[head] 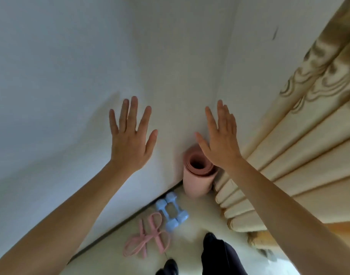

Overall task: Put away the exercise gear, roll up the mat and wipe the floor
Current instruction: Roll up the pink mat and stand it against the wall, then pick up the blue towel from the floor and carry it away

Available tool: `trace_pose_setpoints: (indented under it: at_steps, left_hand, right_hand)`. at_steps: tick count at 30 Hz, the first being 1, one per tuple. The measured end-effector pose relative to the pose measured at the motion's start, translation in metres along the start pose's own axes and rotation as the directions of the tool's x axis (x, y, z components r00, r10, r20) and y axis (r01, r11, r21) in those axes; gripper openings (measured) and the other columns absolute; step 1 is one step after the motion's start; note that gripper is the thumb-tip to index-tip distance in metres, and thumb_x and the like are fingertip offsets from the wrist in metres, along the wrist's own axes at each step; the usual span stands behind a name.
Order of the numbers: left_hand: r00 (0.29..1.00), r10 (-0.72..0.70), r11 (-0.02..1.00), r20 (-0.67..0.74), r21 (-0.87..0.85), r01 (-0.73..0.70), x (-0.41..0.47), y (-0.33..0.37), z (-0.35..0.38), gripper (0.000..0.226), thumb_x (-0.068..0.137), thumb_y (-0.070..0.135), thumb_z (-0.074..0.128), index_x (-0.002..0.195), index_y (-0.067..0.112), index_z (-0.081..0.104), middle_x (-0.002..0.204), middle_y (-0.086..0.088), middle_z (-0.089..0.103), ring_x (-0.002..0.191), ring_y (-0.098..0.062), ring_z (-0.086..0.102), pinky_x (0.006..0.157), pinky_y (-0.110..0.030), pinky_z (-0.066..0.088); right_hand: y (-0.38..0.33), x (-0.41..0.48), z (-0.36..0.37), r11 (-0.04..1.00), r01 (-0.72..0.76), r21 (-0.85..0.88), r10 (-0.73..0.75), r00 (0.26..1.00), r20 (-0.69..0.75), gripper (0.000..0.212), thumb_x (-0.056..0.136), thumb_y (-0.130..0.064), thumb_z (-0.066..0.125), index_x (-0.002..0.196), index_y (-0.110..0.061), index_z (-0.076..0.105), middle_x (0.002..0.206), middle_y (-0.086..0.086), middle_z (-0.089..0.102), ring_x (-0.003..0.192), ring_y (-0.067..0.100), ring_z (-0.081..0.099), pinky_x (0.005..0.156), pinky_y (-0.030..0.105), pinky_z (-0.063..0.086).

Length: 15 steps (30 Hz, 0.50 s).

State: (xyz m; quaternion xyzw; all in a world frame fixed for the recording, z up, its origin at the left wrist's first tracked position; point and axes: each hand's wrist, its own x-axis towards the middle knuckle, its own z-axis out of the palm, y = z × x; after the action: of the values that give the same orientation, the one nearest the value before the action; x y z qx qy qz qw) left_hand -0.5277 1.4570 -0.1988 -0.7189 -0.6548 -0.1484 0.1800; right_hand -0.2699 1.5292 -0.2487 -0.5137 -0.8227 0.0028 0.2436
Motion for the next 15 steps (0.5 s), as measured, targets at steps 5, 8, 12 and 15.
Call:
trace_pose_setpoints:
  at_steps: [5, 8, 12, 15]
  left_hand:
    - [0.967, -0.149, 0.975, -0.205, 0.133, 0.178, -0.025, -0.059, -0.106, 0.061, 0.102, 0.041, 0.04, 0.152, 0.009, 0.03, 0.16, -0.025, 0.015, 0.149, -0.041, 0.011, 0.115, -0.065, 0.013]
    - [0.926, -0.276, 0.923, -0.257, 0.2, 0.33, -0.055, -0.078, -0.153, 0.061, 0.102, 0.042, 0.038, 0.153, 0.01, 0.027, 0.16, -0.024, 0.013, 0.15, -0.04, 0.009, 0.117, -0.063, 0.012]
    - [0.828, -0.478, 0.787, -0.294, 0.275, 0.552, -0.121, -0.073, -0.193, 0.062, 0.102, 0.045, 0.033, 0.154, 0.012, 0.024, 0.162, -0.022, 0.008, 0.151, -0.037, 0.004, 0.118, -0.061, 0.01]
    - [0.729, -0.612, 0.655, -0.307, 0.32, 0.684, -0.182, -0.049, -0.213, 0.064, 0.102, 0.047, 0.031, 0.155, 0.012, 0.021, 0.163, -0.021, 0.005, 0.151, -0.037, 0.002, 0.117, -0.061, 0.011]
  right_hand:
    - [-0.056, 0.066, -0.06, 0.981, 0.193, 0.001, -0.191, 0.97, -0.151, 0.076, 0.103, -0.049, 0.044, 0.16, -0.011, 0.013, 0.164, 0.027, -0.002, 0.153, 0.042, 0.001, 0.123, 0.057, 0.008]
    - [-0.094, 0.096, -0.076, 0.95, 0.311, 0.018, -0.302, 0.935, -0.185, 0.075, 0.103, -0.049, 0.043, 0.16, -0.011, 0.012, 0.164, 0.027, -0.003, 0.153, 0.042, 0.001, 0.123, 0.057, 0.008]
    - [-0.153, 0.108, -0.073, 0.857, 0.502, 0.118, -0.47, 0.854, -0.223, 0.074, 0.103, -0.047, 0.044, 0.159, -0.01, 0.014, 0.163, 0.029, 0.0, 0.152, 0.043, 0.005, 0.122, 0.058, 0.011]
    - [-0.196, 0.088, -0.063, 0.743, 0.638, 0.203, -0.589, 0.767, -0.253, 0.072, 0.103, -0.045, 0.046, 0.158, -0.007, 0.02, 0.162, 0.031, 0.006, 0.152, 0.044, 0.009, 0.121, 0.058, 0.015]
